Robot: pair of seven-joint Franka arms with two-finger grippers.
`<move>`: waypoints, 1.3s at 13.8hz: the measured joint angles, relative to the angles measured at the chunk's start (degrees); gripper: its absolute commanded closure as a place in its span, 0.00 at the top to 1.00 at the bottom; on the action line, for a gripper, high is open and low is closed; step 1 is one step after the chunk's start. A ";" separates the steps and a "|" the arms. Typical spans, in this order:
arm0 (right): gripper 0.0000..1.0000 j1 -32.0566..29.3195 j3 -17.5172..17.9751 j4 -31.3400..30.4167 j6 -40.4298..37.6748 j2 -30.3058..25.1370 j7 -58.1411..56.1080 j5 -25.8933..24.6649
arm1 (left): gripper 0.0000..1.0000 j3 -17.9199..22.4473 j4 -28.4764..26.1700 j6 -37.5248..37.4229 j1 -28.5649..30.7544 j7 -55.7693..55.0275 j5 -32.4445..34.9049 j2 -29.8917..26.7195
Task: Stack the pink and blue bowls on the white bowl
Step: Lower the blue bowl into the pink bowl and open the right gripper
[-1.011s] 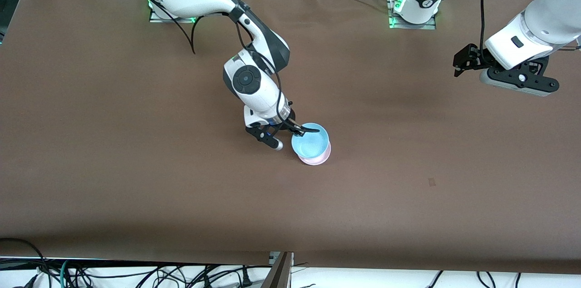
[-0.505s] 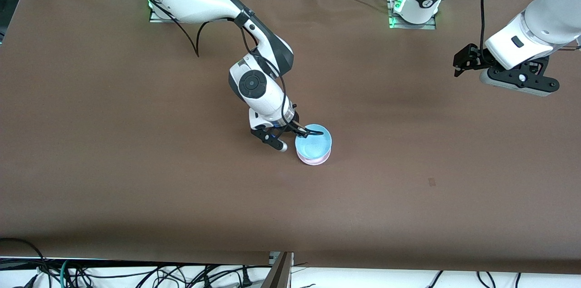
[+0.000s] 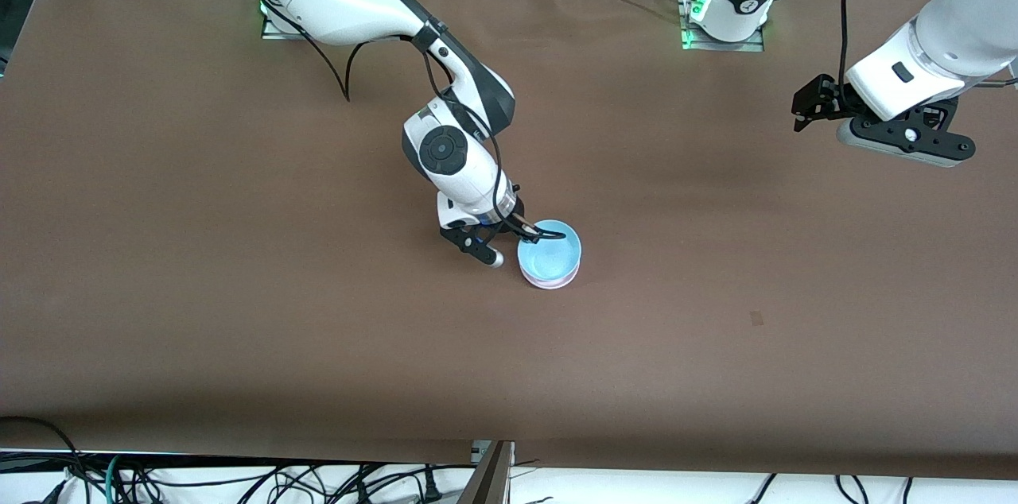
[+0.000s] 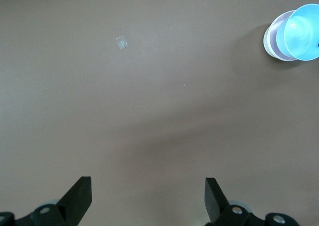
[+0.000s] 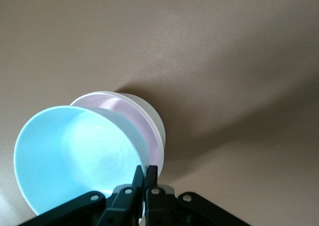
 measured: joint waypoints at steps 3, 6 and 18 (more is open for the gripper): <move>0.00 0.01 -0.03 0.34 0.74 0.58 0.00 -0.01 | 1.00 -0.01 0.00 -0.13 0.00 0.00 0.00 -0.03; 0.00 0.01 -0.03 0.58 1.16 1.21 0.00 -0.02 | 1.00 0.17 0.00 -0.15 0.14 0.00 0.00 -0.03; 0.11 0.43 -0.59 0.82 1.24 1.57 0.00 -0.24 | 1.00 0.22 0.00 -1.08 0.21 0.00 0.00 -0.03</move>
